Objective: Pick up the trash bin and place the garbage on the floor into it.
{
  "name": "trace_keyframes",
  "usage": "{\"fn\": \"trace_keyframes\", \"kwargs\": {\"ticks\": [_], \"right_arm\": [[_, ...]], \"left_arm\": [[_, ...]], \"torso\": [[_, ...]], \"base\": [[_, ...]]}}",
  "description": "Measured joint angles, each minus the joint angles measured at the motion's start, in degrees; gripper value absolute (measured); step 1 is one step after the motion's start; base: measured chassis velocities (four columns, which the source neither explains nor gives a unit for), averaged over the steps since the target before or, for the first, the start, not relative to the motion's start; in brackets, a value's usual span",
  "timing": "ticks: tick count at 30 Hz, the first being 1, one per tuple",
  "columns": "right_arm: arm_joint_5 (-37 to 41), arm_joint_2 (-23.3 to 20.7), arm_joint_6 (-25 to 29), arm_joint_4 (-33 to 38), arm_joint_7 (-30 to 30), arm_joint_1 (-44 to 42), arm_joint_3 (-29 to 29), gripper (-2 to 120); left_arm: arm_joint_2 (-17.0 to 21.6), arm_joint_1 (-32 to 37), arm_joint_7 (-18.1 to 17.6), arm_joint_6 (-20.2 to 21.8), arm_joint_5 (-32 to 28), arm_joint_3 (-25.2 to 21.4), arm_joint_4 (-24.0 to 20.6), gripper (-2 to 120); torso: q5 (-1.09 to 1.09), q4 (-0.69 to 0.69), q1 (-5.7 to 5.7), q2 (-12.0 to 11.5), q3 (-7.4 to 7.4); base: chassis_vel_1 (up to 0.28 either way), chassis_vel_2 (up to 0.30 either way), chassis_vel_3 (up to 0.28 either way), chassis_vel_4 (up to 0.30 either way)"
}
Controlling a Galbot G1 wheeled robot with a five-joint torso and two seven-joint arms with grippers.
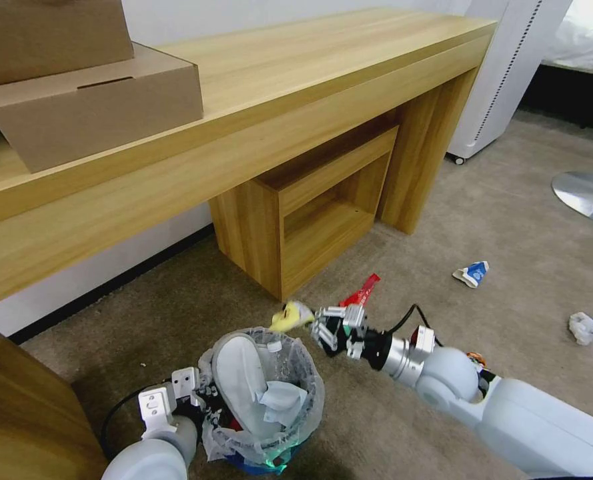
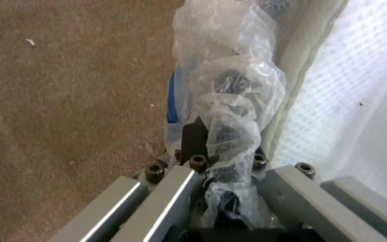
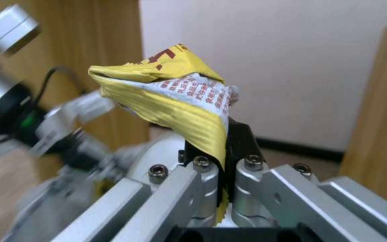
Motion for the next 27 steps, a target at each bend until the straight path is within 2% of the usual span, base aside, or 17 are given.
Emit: {"fn": "trace_keyframes", "kwargs": {"ticks": [5, 20, 27], "right_arm": [[-1.72, -0.91, -0.26, -0.10, 1.55, 0.63, -4.80, 0], [-2.62, 7.03, -0.85, -5.53, 4.67, 9.90, -16.43, 0], [-3.16, 7.93, -0.83, -6.01, 4.73, 10.45, -18.28, 0]], "left_arm": [[-0.95, 0.27, -0.02, 0.48, 0.62, -0.02, -0.12, 0], [-4.06, 1.69, 0.47, 1.42, 3.97, 1.32, -0.43, 0], [-3.84, 1.63, 0.62, 1.42, 4.01, 1.27, -0.39, 0]], "torso": [[0.01, 0.00, 0.00, 0.00, 0.00], [0.00, 0.01, 0.00, 0.00, 0.01], [0.00, 0.01, 0.00, 0.00, 0.01]], "base": [[0.000, 0.000, 0.000, 0.000], [0.000, 0.000, 0.000, 0.000], [0.000, 0.000, 0.000, 0.000]]}}
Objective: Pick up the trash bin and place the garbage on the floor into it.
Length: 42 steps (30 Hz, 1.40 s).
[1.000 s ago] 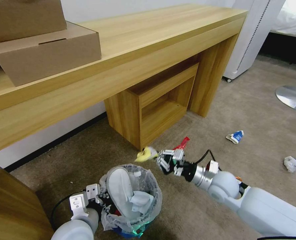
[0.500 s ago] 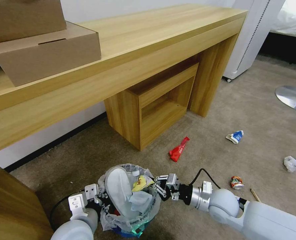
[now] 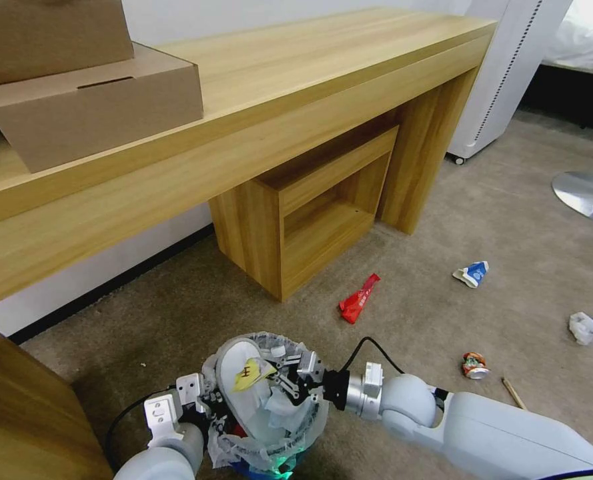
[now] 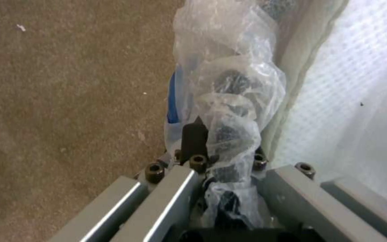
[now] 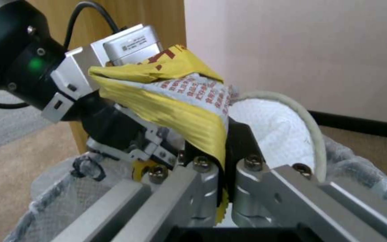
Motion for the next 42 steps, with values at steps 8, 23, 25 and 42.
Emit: {"fn": "trace_keyframes", "kwargs": {"ticks": [8, 23, 25, 42], "right_arm": [[-0.56, -0.80, -0.74, -0.29, -1.31, -0.19, -0.05, 13], [0.10, -0.80, -1.55, -0.88, -1.54, 2.08, 0.05, 64], [0.14, -0.59, -1.55, -1.01, -1.20, 2.43, -0.01, 75], [2.68, 0.22, -2.87, -0.09, -3.14, 4.66, -0.89, 100]], "left_arm": [[0.40, -0.41, -0.05, -0.14, -0.26, 0.17, 0.44, 0], [-0.27, -0.66, -0.26, -0.14, 0.61, 2.04, 1.34, 0], [-0.33, -0.62, -0.29, -0.14, 0.93, 2.28, 1.45, 0], [-0.36, -0.63, -0.75, -0.12, 0.83, 1.95, 1.62, 0]], "torso": [[0.01, 0.00, 0.00, 0.00, 0.00], [0.01, 0.00, 0.00, 0.00, 0.00], [0.00, 0.00, 0.00, 0.00, 0.00], [0.01, 0.00, 0.00, 0.00, 0.00]], "base": [[0.000, 0.000, 0.000, 0.000], [0.000, 0.000, 0.000, 0.000], [0.000, 0.000, 0.000, 0.000], [0.000, 0.000, 0.000, 0.000]]}}
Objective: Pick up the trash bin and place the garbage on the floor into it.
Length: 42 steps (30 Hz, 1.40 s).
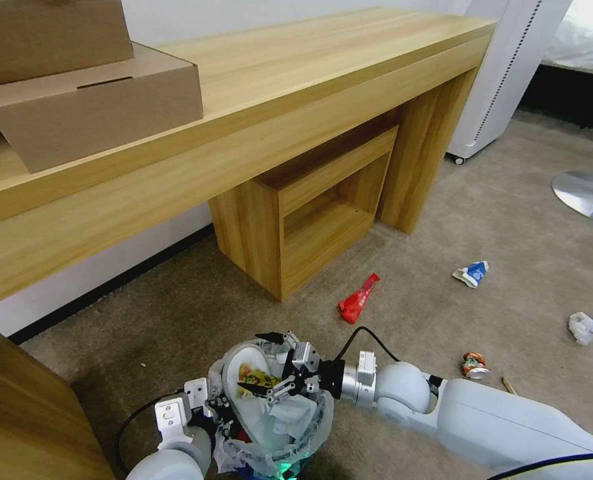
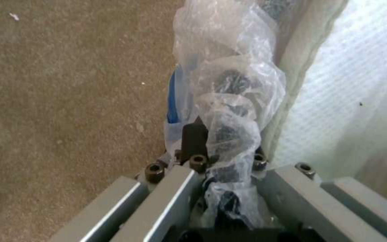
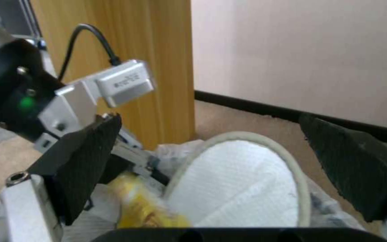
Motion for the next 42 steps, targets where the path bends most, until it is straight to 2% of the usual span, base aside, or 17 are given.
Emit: {"fn": "trace_keyframes", "kwargs": {"ticks": [8, 16, 19, 20, 23, 24, 26, 28, 31, 32, 33, 34, 35, 38, 42], "right_arm": [[0.78, -0.46, -0.86, 0.70, -0.97, 0.26, 0.05, 100], [1.45, -0.17, -0.84, 1.28, 0.94, -0.75, 1.69, 100], [2.69, 0.36, -1.10, 1.74, 3.04, -1.36, 7.26, 100], [2.69, 0.36, -1.10, 1.74, 3.04, -1.36, 7.26, 100], [3.95, 0.10, -2.15, 2.05, 4.89, -2.05, 14.46, 100], [3.95, 0.10, -2.15, 2.05, 4.89, -2.05, 14.46, 100], [3.78, -1.30, -3.28, 2.54, 6.39, -3.97, 20.82, 100], [3.55, -1.65, -3.50, 2.69, 6.90, -4.52, 21.99, 100], [-0.77, -3.85, -6.93, 3.25, 12.18, -9.39, 30.04, 100], [-0.77, -3.85, -6.93, 3.25, 12.18, -9.39, 30.04, 100], [-2.79, -4.32, -9.10, 3.45, 16.06, -13.13, 35.07, 100], [-3.84, -4.30, -10.77, 3.71, 18.97, -16.14, 38.38, 100], [-3.84, -4.30, -10.77, 3.71, 18.97, -16.14, 38.38, 100], [-6.79, -2.74, -14.06, 4.81, 25.94, -23.57, 47.09, 100], [-9.38, -0.92, -14.75, 5.02, 28.13, -26.95, 51.50, 100]], "left_arm": [[-0.16, 0.05, -0.17, 0.00, -0.09, -0.12, -0.08, 0], [-0.50, 0.43, -0.20, 0.06, 0.13, -0.07, -0.09, 0], [-0.49, 0.53, -0.05, 0.16, 0.05, -0.14, -0.19, 0], [-0.49, 0.53, -0.05, 0.16, 0.05, -0.14, -0.19, 0], [-0.19, 0.21, 0.34, 0.17, -0.37, -0.49, -0.46, 0], [-0.19, 0.21, 0.34, 0.17, -0.37, -0.49, -0.46, 0], [0.24, 0.06, 0.62, 0.16, -0.49, -0.64, -0.75, 0], [0.34, 0.03, 0.69, 0.16, -0.50, -0.64, -0.78, 0], [0.82, -0.03, 1.26, 0.12, -0.35, -0.52, -0.99, 0], [0.82, -0.03, 1.26, 0.12, -0.35, -0.52, -0.99, 0], [0.91, -0.04, 1.51, 0.08, -0.17, -0.56, -1.02, 0], [0.91, -0.04, 1.69, 0.05, -0.04, -0.61, -1.13, 0], [0.91, -0.04, 1.69, 0.05, -0.04, -0.61, -1.13, 0], [0.59, -0.07, 2.47, 0.01, 0.74, -0.50, -1.37, 0], [0.37, -0.20, 2.78, -0.11, 1.34, -0.73, -1.37, 0]], "torso": [[-0.01, 0.00, 0.00, 0.00, 0.00], [0.00, 0.00, 0.00, 0.00, 0.00], [0.00, 0.00, 0.00, 0.00, 0.00], [0.00, 0.00, 0.00, 0.00, 0.00], [-0.01, 0.01, 0.00, 0.00, 0.00], [-0.01, 0.01, 0.00, 0.00, 0.00], [0.00, 0.01, 0.00, 0.00, 0.00], [0.00, 0.01, 0.00, 0.00, 0.00], [0.01, 0.00, 0.00, 0.00, 0.00], [0.01, 0.00, 0.00, 0.00, 0.00], [0.00, 0.00, 0.00, 0.00, -0.01], [0.00, 0.00, 0.00, 0.00, -0.01], [0.00, 0.00, 0.00, 0.00, -0.01], [-0.02, -0.02, 0.00, 0.00, -0.01], [0.03, 0.01, 0.00, 0.00, -0.01]], "base": [[0.000, 0.000, 0.000, 0.000], [0.000, 0.000, 0.000, 0.000], [0.000, 0.000, 0.000, 0.000], [0.000, 0.000, 0.000, 0.000], [0.000, 0.000, 0.000, 0.000], [0.000, 0.000, 0.000, 0.000], [0.000, 0.000, 0.000, 0.000], [0.000, 0.000, 0.000, 0.000], [0.000, 0.000, 0.000, 0.000], [0.000, 0.000, 0.000, 0.000], [0.000, 0.000, 0.000, 0.000], [0.000, 0.000, 0.000, 0.000], [0.000, 0.000, 0.000, 0.000], [0.000, 0.000, 0.000, 0.000], [0.000, 0.000, 0.000, 0.000]]}}
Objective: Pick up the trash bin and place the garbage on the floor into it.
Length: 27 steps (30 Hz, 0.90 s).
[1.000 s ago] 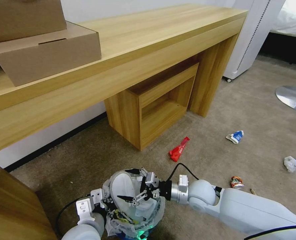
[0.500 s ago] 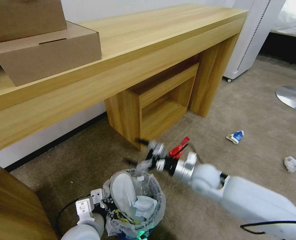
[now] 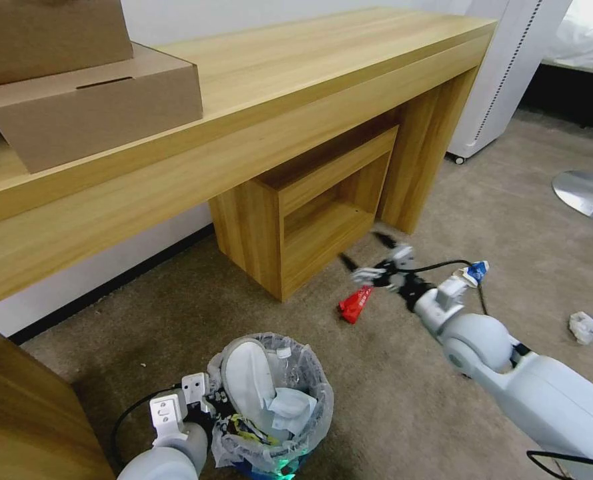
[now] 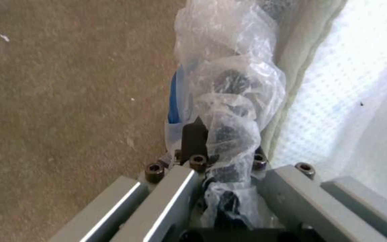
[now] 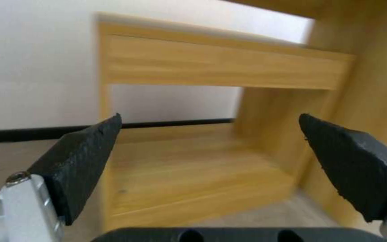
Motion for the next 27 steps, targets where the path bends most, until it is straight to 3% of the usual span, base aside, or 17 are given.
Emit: {"fn": "trace_keyframes", "kwargs": {"ticks": [3, 14, 27], "right_arm": [[-3.30, 2.06, -2.96, 0.81, 3.21, -5.96, 6.75, 100], [-15.90, 6.36, -3.68, 1.05, 6.51, -21.35, 25.40, 100], [-24.74, 13.74, -5.18, -0.37, 9.77, -25.83, 35.14, 100]], "left_arm": [[0.56, 0.08, 0.42, -0.12, 0.43, -0.16, -0.22, 0], [0.84, -0.36, 1.21, -0.54, 2.42, 1.48, 0.12, 0], [0.56, 0.33, 1.97, -1.11, 4.66, 2.16, -0.05, 0]], "torso": [[-0.01, 0.00, 0.00, 0.00, 0.00], [-0.03, -0.02, 0.00, 0.01, 0.00], [-0.03, -0.01, 0.00, 0.00, 0.00]], "base": [[0.000, 0.000, 0.000, 0.000], [0.000, 0.000, 0.000, 0.000], [0.000, 0.000, 0.000, 0.000]]}}
